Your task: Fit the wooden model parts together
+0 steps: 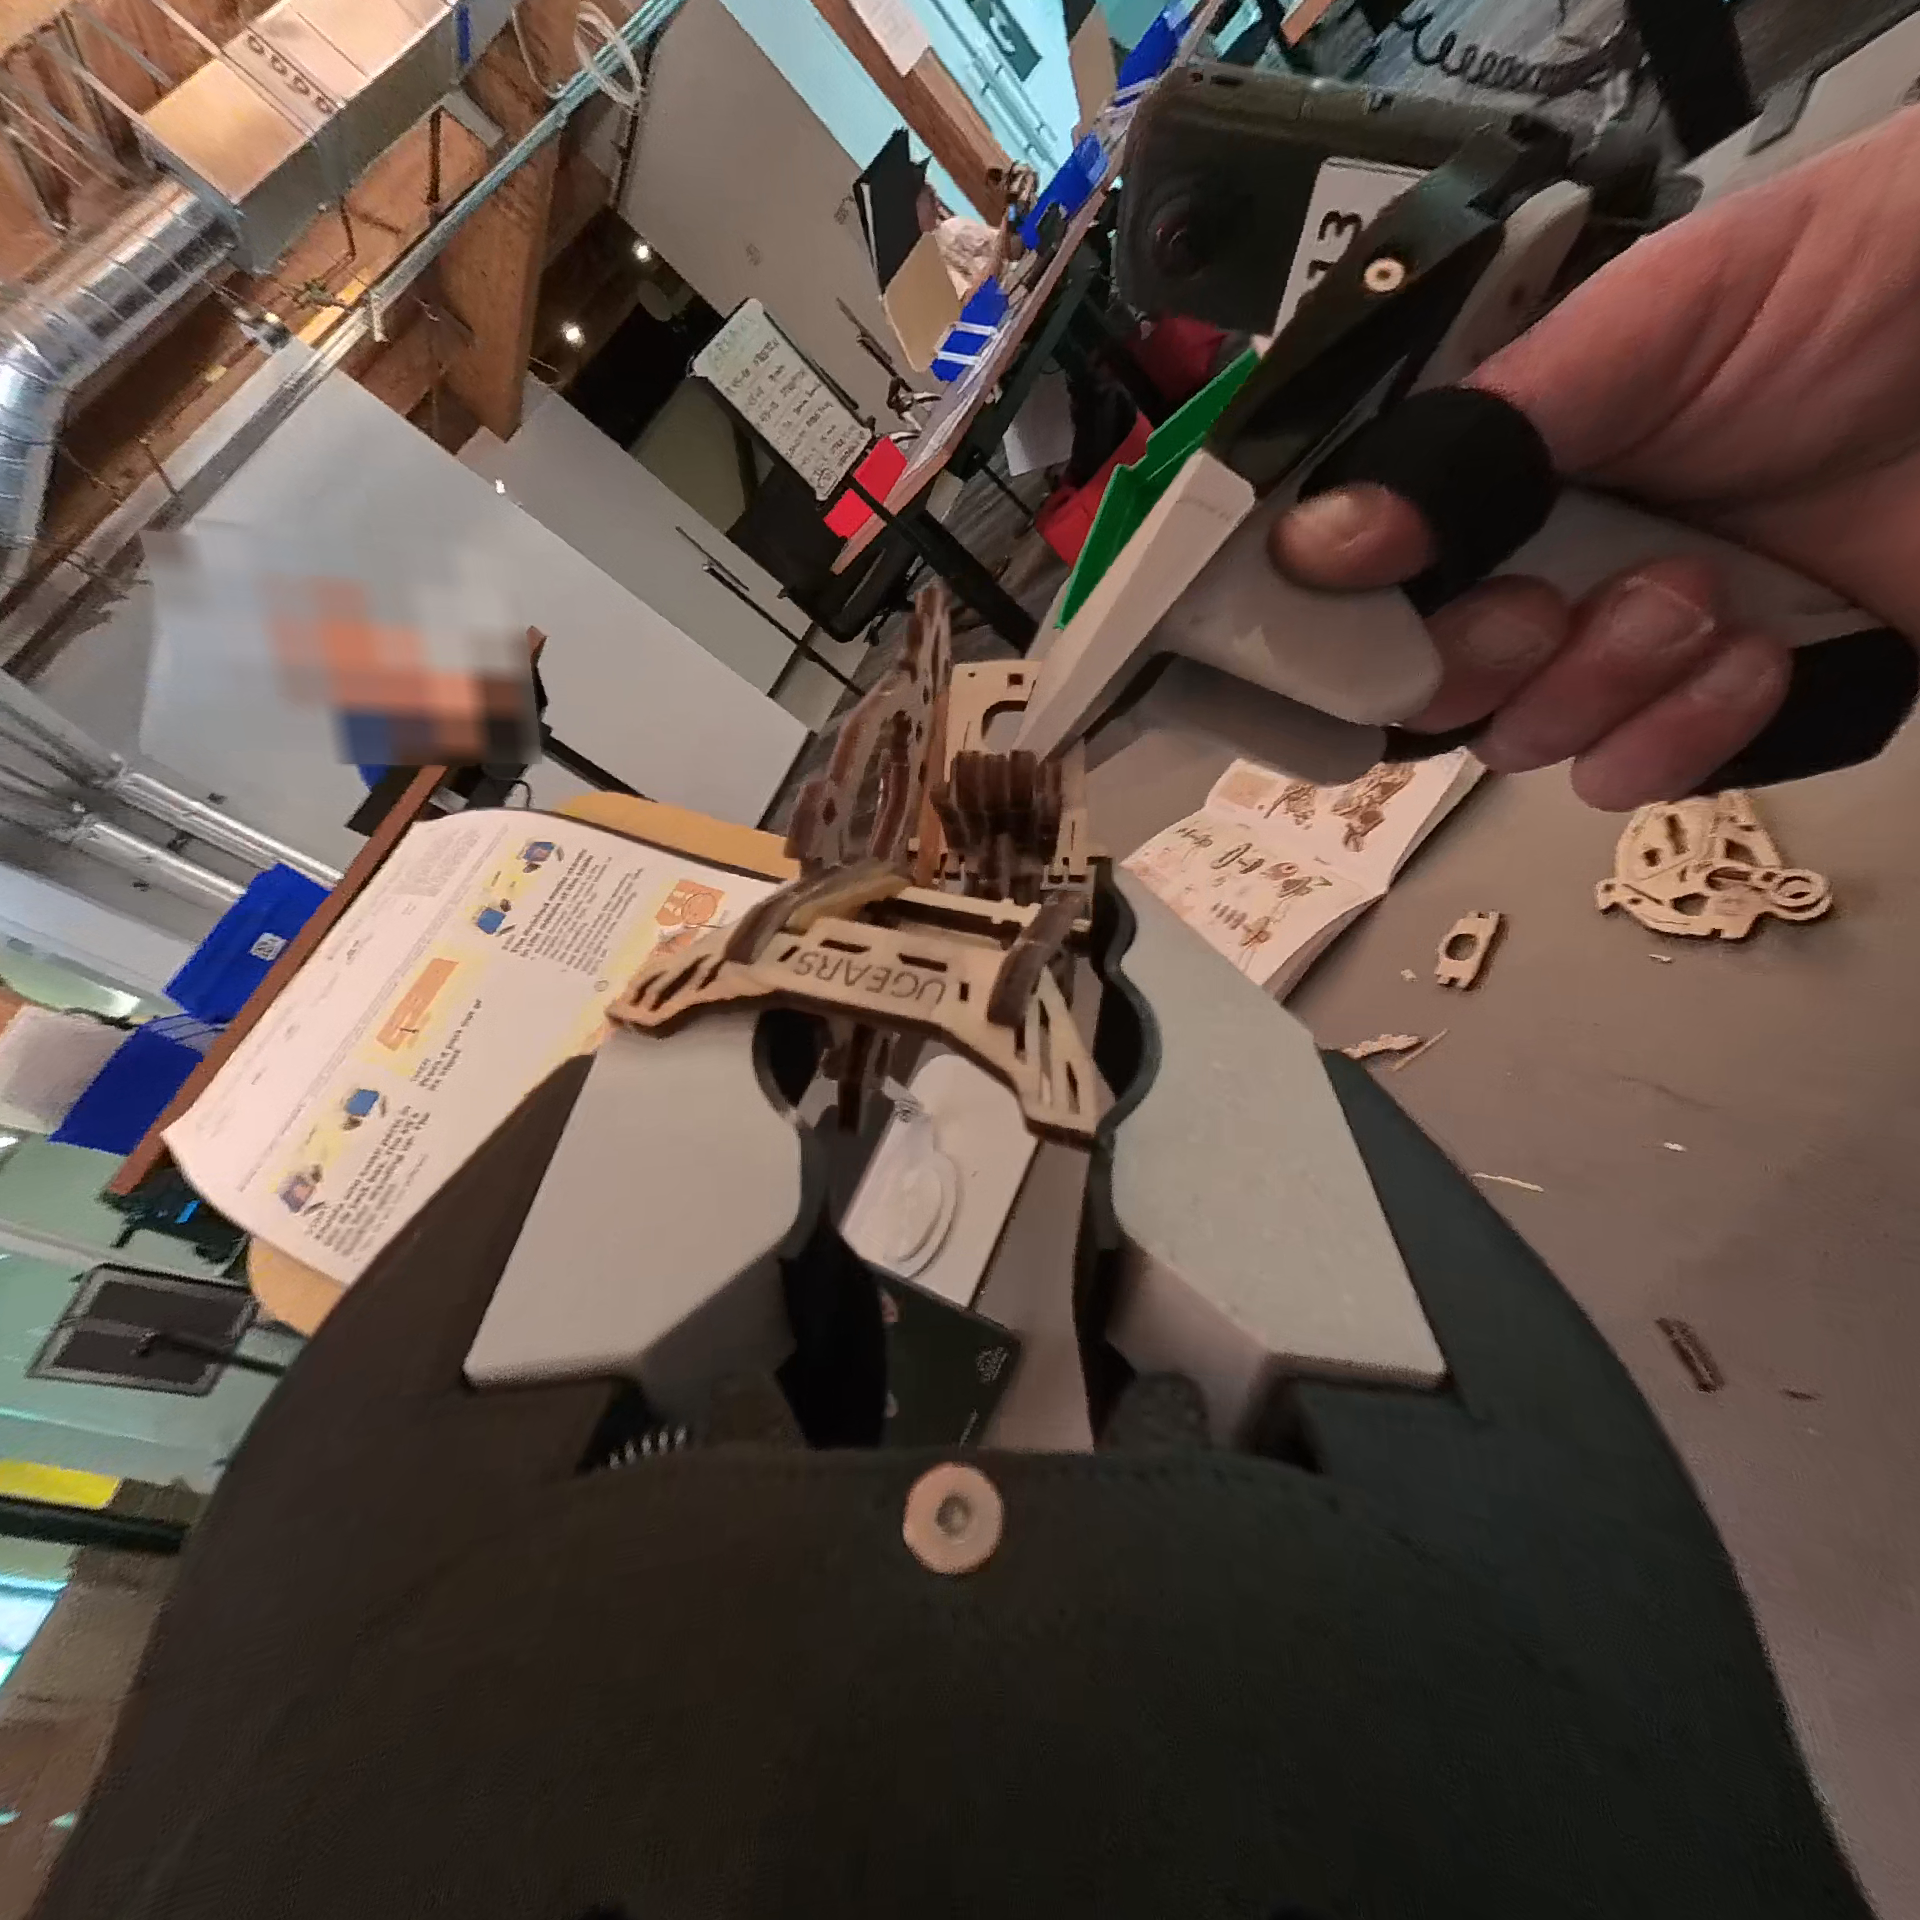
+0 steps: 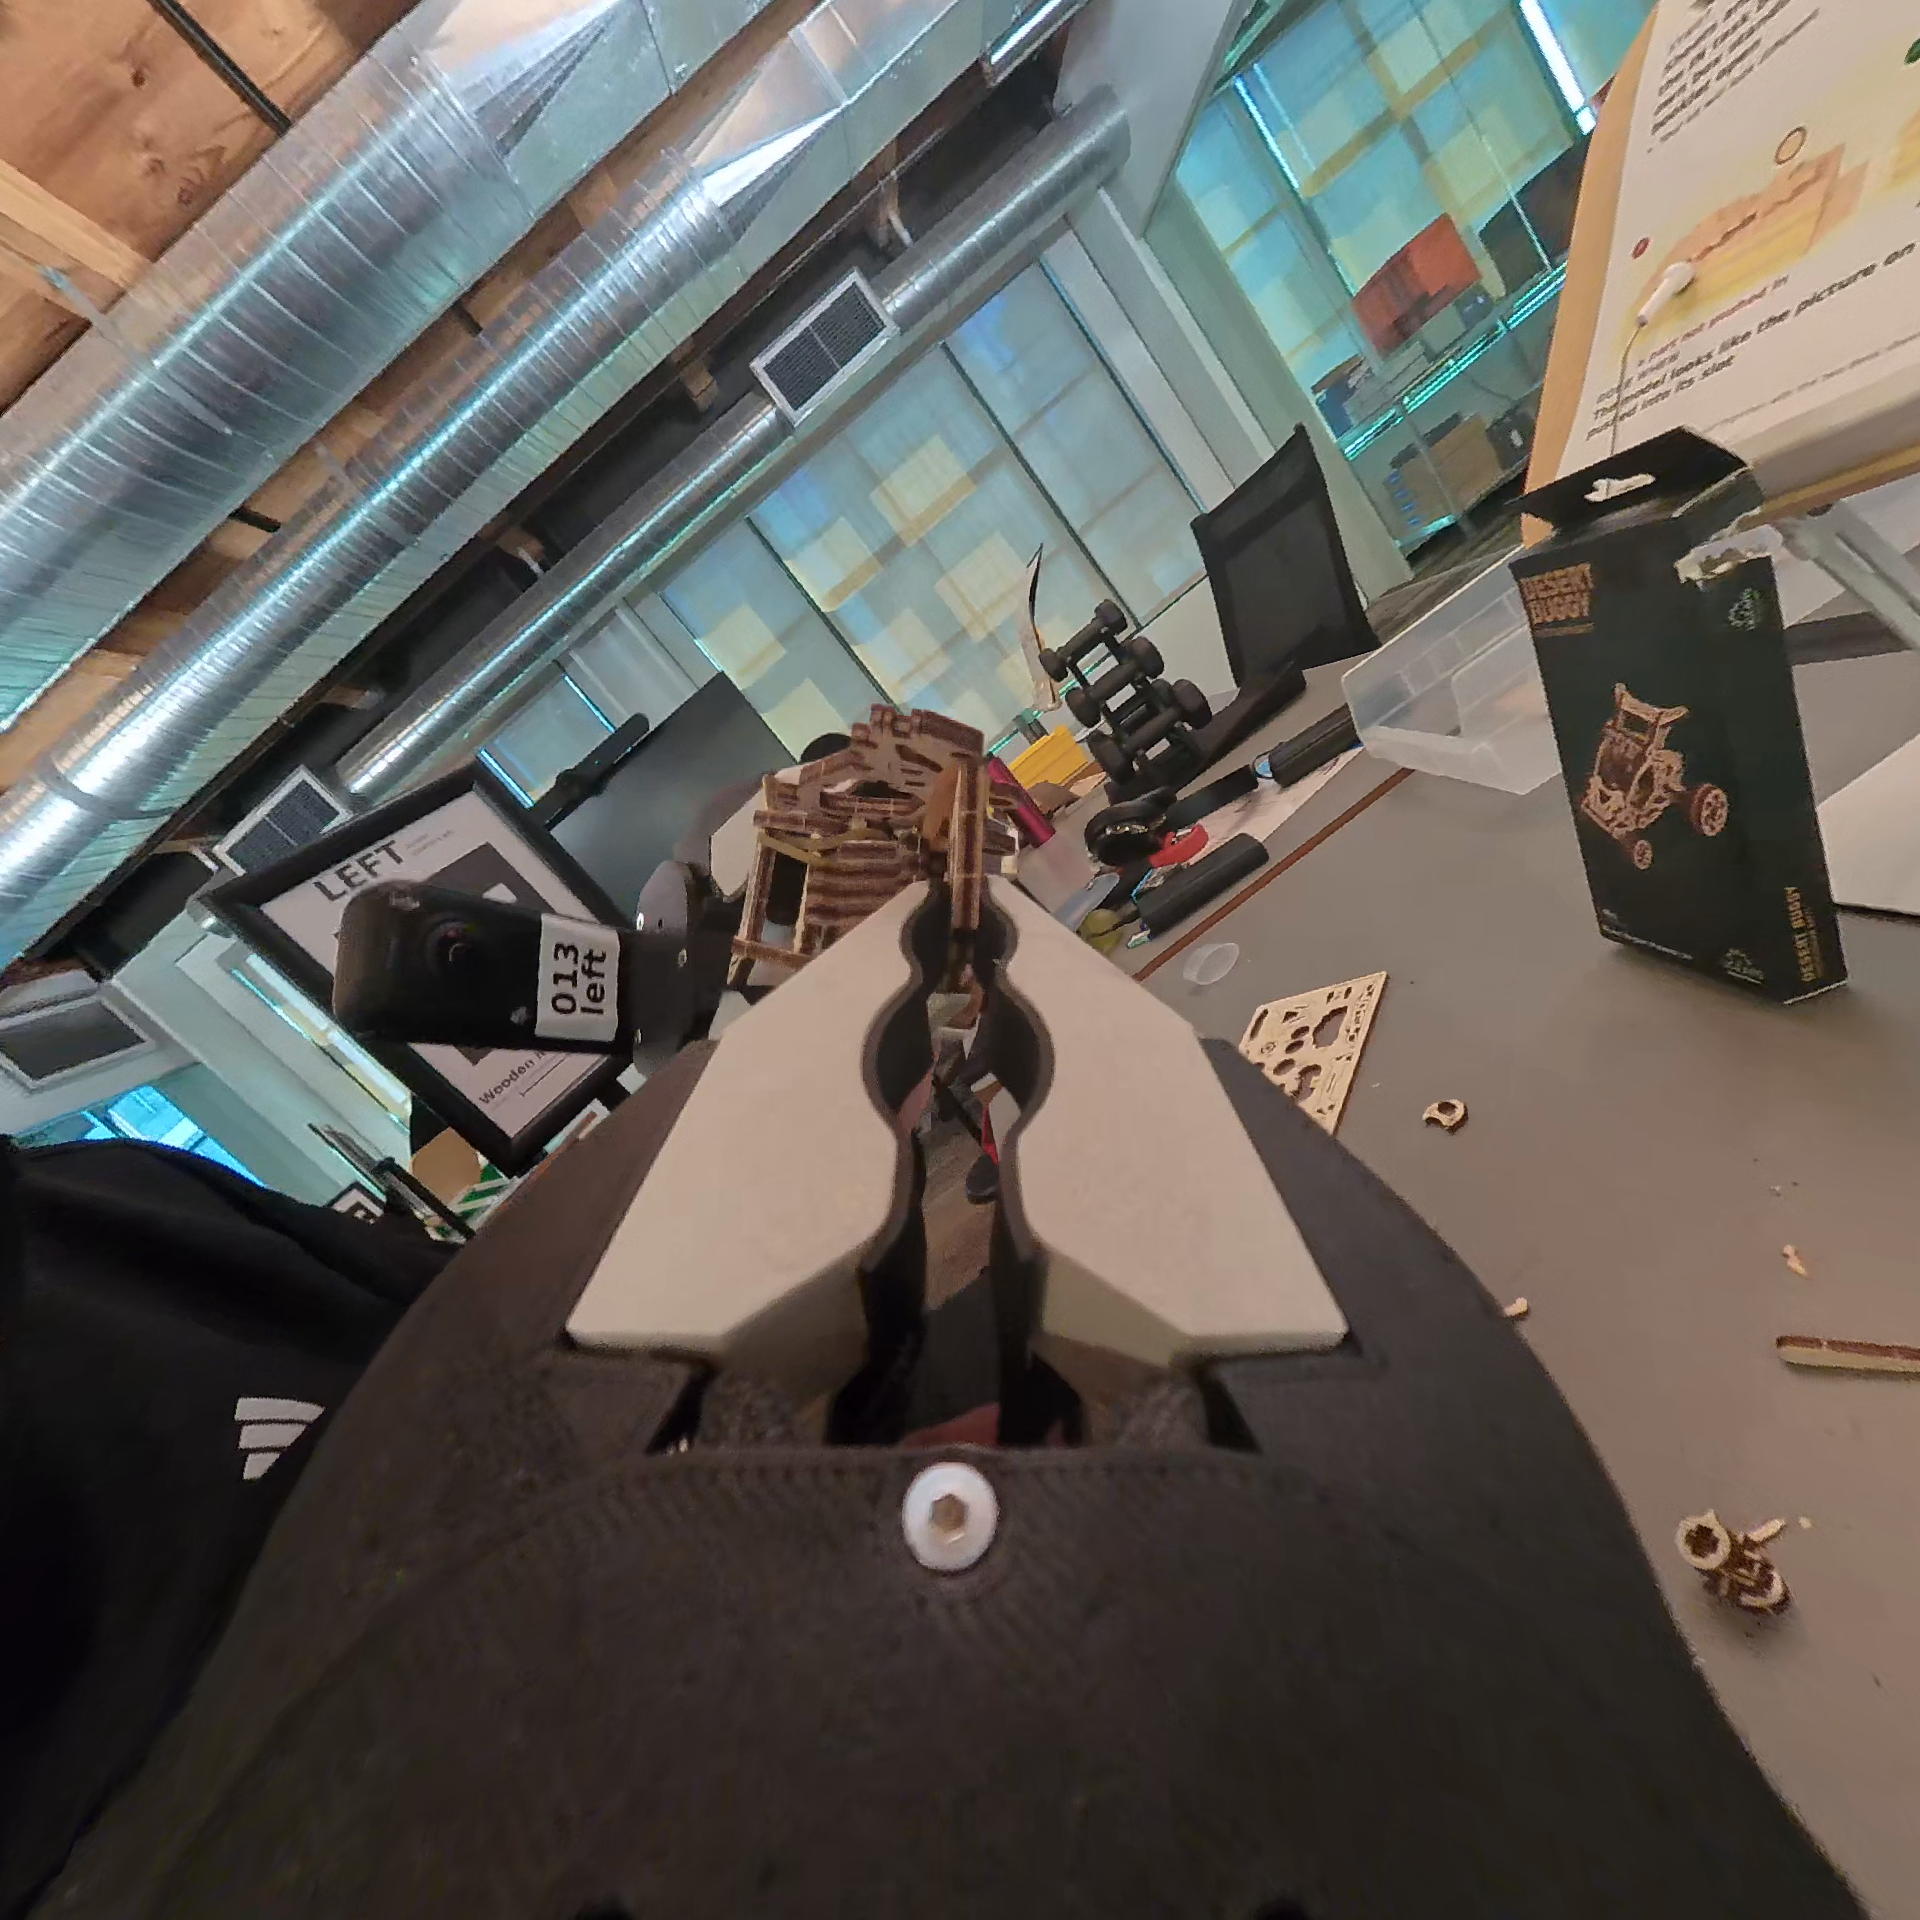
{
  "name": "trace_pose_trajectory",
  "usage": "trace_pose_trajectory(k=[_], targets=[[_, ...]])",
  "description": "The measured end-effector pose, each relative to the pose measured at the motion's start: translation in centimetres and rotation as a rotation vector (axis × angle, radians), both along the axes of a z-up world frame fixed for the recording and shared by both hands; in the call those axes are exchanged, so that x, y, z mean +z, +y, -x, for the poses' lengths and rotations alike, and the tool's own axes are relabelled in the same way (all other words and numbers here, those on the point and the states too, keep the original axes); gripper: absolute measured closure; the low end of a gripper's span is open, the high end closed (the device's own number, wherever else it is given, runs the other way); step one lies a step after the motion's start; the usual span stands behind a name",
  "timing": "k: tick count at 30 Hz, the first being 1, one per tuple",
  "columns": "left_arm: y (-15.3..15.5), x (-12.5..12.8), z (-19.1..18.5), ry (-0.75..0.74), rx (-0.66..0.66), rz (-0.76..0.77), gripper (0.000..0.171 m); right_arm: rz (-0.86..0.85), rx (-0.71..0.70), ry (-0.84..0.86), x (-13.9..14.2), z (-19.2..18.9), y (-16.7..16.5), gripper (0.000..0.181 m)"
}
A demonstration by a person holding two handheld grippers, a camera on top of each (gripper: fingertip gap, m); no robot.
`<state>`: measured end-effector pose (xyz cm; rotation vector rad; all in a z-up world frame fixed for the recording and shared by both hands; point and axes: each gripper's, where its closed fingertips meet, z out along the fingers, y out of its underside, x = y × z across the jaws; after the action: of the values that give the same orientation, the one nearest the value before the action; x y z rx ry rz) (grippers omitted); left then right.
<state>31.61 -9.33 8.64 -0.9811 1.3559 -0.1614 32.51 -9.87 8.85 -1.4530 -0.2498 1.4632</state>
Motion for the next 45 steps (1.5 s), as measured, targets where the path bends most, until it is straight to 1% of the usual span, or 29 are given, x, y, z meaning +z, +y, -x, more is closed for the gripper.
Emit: trace_pose_trajectory(k=[7, 20, 25, 26, 28, 30, 31, 32, 33, 35, 37, 38, 39, 42, 45], targets=[[0.2, -0.1, -0.2, 0.006, 0.053, -0.025, 0.123, 0.018, -0.032, 0.006, -0.1, -0.3, 0.3, 0.181], [-0.2, 0.3, -0.6, -0.04, 0.081, -0.033, 0.126, 0.009, -0.04, 0.096, 0.6, -0.6, 0.4, 0.181], [0.3, 0.0, -0.4, -0.048, 0.068, 0.022, 0.124, 0.007, -0.009, 0.098, 0.6, -0.5, 0.6, 0.181], [0.4, -0.2, -0.4, -0.046, 0.065, 0.04, 0.124, 0.0, -0.004, 0.085, 0.5, -0.5, 0.6, 0.18], [0.6, -0.5, -0.2, -0.043, 0.06, 0.053, 0.124, -0.003, -0.015, 0.061, 0.3, -0.9, 1.0, 0.162], [0.7, -0.6, 0.1, -0.04, 0.056, 0.07, 0.124, -0.02, -0.024, -0.001, -0.1, -1.2, 1.1, 0.147], [0.8, -0.6, 0.2, -0.039, 0.052, 0.078, 0.124, -0.053, -0.015, -0.038, -0.1, -1.3, 0.9, 0.145], [0.7, -0.7, 0.3, -0.03, 0.039, 0.088, 0.124, -0.114, -0.013, -0.133, -0.4, -1.1, 0.6, 0.144], [0.6, -0.7, 0.3, -0.02, 0.026, 0.1, 0.124, -0.191, -0.04, -0.26, -0.9, -1.0, 0.7, 0.139], [0.3, -0.8, 0.4, 0.004, -0.008, 0.111, 0.124, -0.354, -0.077, -0.448, -0.9, -0.9, 0.4, 0.135], [0.1, -0.8, 0.4, 0.022, -0.021, 0.12, 0.124, -0.481, -0.13, -0.647, -1.1, -0.8, 0.7, 0.122], [-0.2, -0.7, 0.3, 0.025, -0.039, 0.118, 0.124, -0.544, -0.135, -0.725, -1.2, -0.6, 0.7, 0.122], [-0.5, -0.8, 0.2, 0.039, -0.055, 0.123, 0.124, -0.594, -0.126, -0.769, -1.2, -0.2, 0.6, 0.123], [-1.0, -0.9, 0.0, 0.068, -0.071, 0.108, 0.124, -0.692, -0.104, -0.76, -0.1, 0.4, 0.0, 0.132], [-1.4, -0.8, 0.1, 0.065, -0.097, 0.13, 0.124, -0.77, -0.078, -0.785, -0.1, 0.6, -0.6, 0.138]])
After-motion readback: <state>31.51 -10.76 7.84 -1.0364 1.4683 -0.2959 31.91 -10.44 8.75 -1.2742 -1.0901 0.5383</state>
